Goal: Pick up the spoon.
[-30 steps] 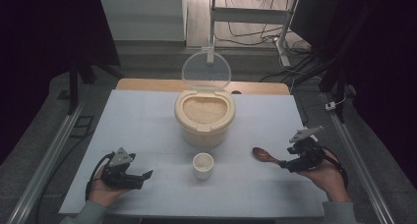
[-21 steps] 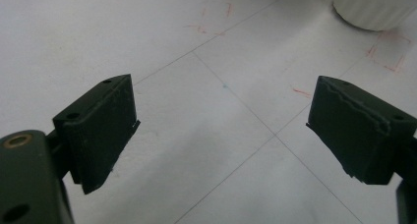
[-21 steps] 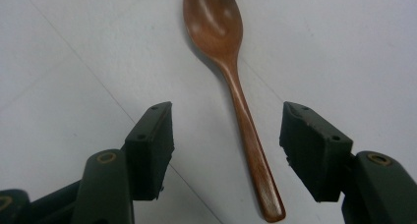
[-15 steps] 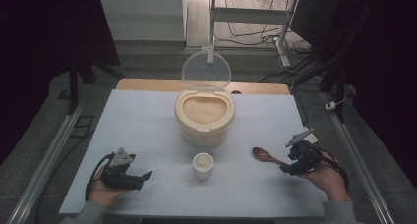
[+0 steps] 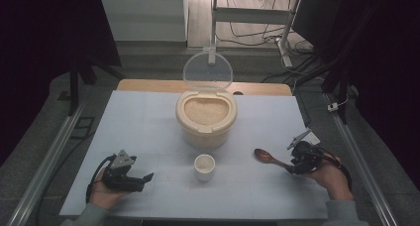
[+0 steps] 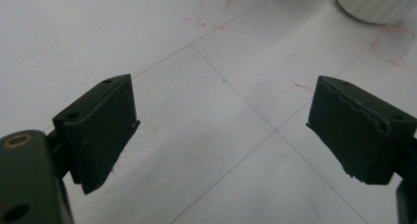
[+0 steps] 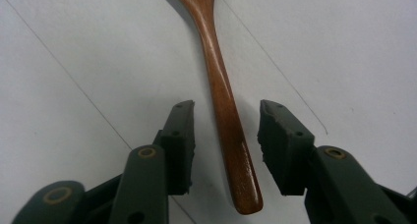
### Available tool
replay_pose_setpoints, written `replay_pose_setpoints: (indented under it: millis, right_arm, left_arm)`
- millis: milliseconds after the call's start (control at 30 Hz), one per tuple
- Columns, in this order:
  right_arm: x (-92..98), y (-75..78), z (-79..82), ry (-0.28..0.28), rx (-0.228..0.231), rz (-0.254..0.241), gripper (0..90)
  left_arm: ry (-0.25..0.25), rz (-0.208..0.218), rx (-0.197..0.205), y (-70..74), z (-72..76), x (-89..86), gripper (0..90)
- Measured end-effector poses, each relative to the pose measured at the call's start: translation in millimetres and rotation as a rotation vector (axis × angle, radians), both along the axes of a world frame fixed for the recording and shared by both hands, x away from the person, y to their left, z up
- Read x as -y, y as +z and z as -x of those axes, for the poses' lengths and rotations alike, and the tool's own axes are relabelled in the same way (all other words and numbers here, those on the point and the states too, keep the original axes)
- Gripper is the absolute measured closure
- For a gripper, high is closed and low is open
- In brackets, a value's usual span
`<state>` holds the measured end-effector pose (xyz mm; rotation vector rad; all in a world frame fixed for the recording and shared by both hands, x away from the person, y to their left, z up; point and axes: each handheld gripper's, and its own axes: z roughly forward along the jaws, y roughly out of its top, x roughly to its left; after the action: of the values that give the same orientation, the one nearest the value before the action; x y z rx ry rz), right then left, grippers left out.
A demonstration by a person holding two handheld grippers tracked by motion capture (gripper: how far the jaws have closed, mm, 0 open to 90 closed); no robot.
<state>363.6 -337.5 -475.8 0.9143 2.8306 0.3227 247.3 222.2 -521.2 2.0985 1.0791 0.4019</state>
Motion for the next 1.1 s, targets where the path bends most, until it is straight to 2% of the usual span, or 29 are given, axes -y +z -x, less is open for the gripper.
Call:
replay_pose_setpoints:
  millis: [267,400,433,533,667,767,1000,1100]
  right_arm:
    - [-0.2,-7.3,-2.8,0.03,-0.008,0.03,69.5]
    - [-1.6,-8.2,-4.2,0.051,-0.02,0.025,74.9]
    - [-3.1,-8.6,-5.0,0.078,-0.028,0.032,76.7]
    - [-5.2,-8.3,-6.1,0.098,-0.04,0.054,77.6]
    - [-7.3,-8.5,-4.2,0.134,-0.018,0.072,78.1]
    - [-6.8,-8.0,-3.1,0.136,-0.012,0.073,78.2]
    - [-0.1,-1.3,-0.7,0.124,0.028,-0.021,78.3]
    - [1.3,2.3,0.9,0.122,0.038,-0.046,78.4]
  left_arm:
    - [-0.002,-0.002,-0.001,-0.2,0.0,0.3,10.8]
    - [-0.003,-0.004,-0.002,-0.5,-0.1,0.0,10.9]
    - [-0.004,-0.006,-0.003,-0.8,-0.5,0.2,10.8]
    - [-0.005,-0.01,-0.006,-1.3,-0.5,0.7,10.8]
    - [-0.005,-0.009,-0.006,-1.6,0.0,0.5,10.8]
    - [-0.005,-0.009,-0.007,-1.8,0.0,0.4,10.8]
    - [-0.001,-0.007,-0.006,-1.9,0.1,-1.0,10.8]
    - [-0.002,-0.009,-0.007,-2.3,0.0,-0.7,10.8]
